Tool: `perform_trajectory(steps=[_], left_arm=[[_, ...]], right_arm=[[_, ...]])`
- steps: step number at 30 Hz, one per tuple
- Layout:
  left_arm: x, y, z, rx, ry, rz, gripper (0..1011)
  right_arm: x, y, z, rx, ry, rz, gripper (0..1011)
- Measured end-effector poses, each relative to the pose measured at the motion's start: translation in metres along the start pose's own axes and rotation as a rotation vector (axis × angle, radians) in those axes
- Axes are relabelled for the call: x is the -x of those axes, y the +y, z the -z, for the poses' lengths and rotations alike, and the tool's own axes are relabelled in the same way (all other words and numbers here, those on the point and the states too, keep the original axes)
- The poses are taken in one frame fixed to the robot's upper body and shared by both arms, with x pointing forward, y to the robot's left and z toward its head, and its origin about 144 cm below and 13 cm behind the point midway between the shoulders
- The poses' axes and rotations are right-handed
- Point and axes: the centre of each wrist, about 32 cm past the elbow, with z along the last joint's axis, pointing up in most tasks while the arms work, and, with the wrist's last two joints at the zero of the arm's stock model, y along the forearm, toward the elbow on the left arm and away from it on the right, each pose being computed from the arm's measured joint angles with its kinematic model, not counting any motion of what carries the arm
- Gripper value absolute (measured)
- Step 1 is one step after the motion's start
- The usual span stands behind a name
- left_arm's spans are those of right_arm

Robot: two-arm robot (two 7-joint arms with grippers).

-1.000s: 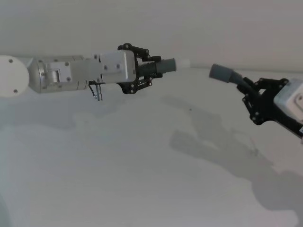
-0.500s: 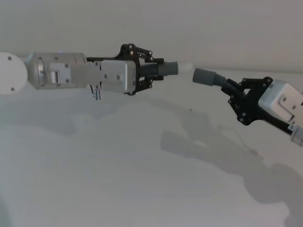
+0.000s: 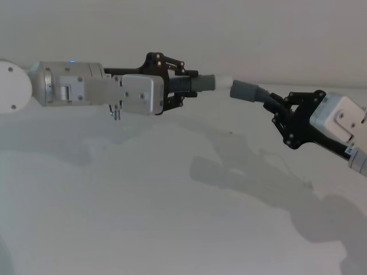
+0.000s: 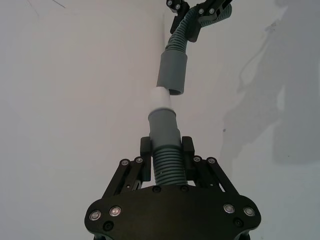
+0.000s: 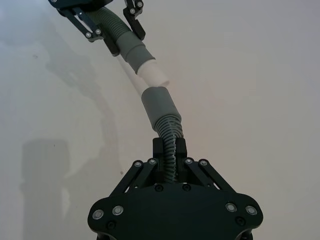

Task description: Use both hands to pick up one end of the pipe from the table, align the ends, and insert them.

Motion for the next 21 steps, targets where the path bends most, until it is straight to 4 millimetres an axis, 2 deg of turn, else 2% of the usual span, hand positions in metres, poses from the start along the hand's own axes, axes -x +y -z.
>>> perform_trajectory(steps=[21], left_arm=[[-0.0007,-0.0001,-0.0007,0.004,-0.013,0.006,347]], right_arm=[[-0.0064,0.0025,-0.0017,-0.022,0.018,0.006,133]])
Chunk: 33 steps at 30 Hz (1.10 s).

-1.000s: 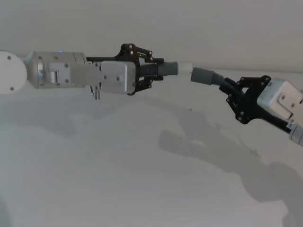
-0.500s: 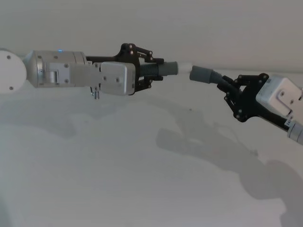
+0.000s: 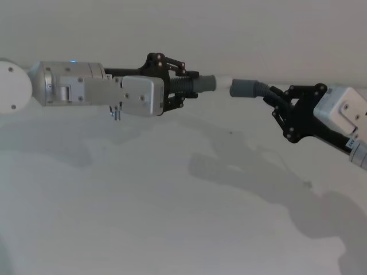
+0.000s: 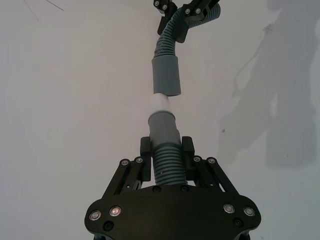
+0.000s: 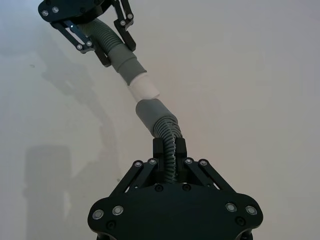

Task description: Use both hands to pick up one end of the pipe from the table, align the ends, and insert them.

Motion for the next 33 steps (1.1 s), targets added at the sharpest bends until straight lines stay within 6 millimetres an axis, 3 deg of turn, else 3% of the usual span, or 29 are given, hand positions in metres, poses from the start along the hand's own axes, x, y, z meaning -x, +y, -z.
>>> perform_trajectory(steps=[33], left_arm=[[-0.0002,0.0,0.0,0.001,-0.002,0.001,347]], right_arm=[[-0.0062,-0.0046,0.0048,0.025,0.033,0.039,127]])
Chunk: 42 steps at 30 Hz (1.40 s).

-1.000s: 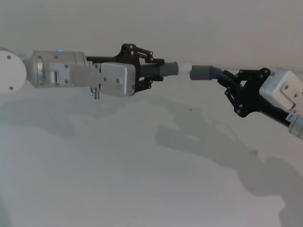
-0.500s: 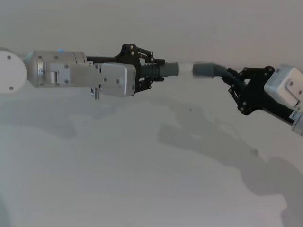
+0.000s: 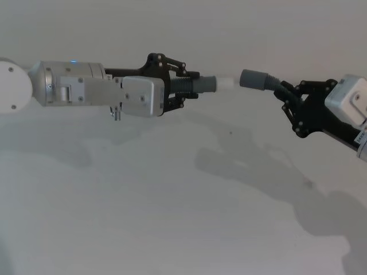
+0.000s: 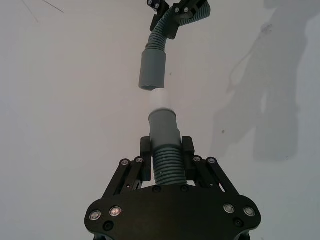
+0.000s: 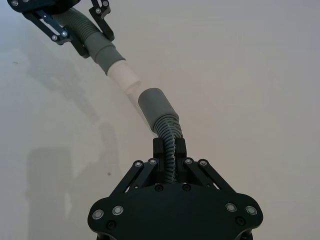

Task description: Use both hands to pick up one end of the pipe from the table, align the ends, and insert them.

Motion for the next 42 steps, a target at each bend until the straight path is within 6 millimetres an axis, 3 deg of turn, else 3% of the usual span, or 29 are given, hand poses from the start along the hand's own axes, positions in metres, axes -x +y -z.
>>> perform_trajectory(steps=[42], left_arm=[[0.0,-0.0001,0.0,0.0,0.0,0.0,347]], right_arm=[[-0.0098,-0.0013,-0.007,-0.021,0.009,-0.068,126]])
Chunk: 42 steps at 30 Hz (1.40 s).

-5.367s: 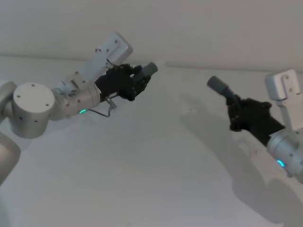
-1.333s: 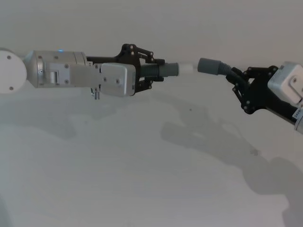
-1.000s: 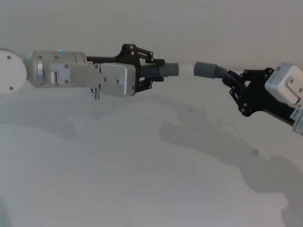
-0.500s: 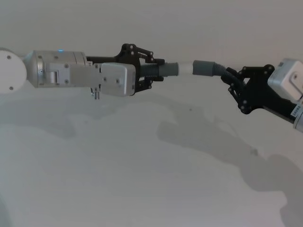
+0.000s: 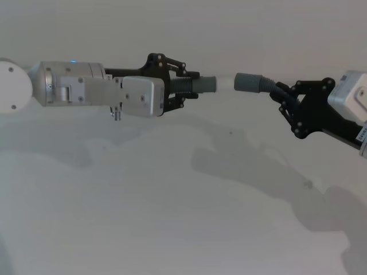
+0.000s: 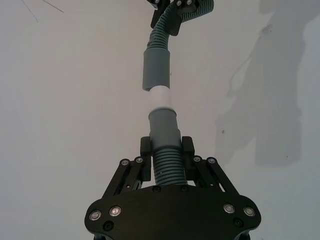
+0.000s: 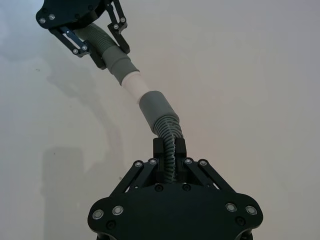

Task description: Use both hands to pick up one end of the pipe from the table, align the ends, and insert them.

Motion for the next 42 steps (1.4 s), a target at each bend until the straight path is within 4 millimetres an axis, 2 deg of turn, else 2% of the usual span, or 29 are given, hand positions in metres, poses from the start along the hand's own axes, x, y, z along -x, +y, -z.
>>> perform_trajectory(steps=[42], left_arm=[[0.0,0.0001,0.0,0.0,0.0,0.0,347]], right_arm=[[-0.0039,-0.0094,-0.0064,0.014,0.016,-0.011,124]])
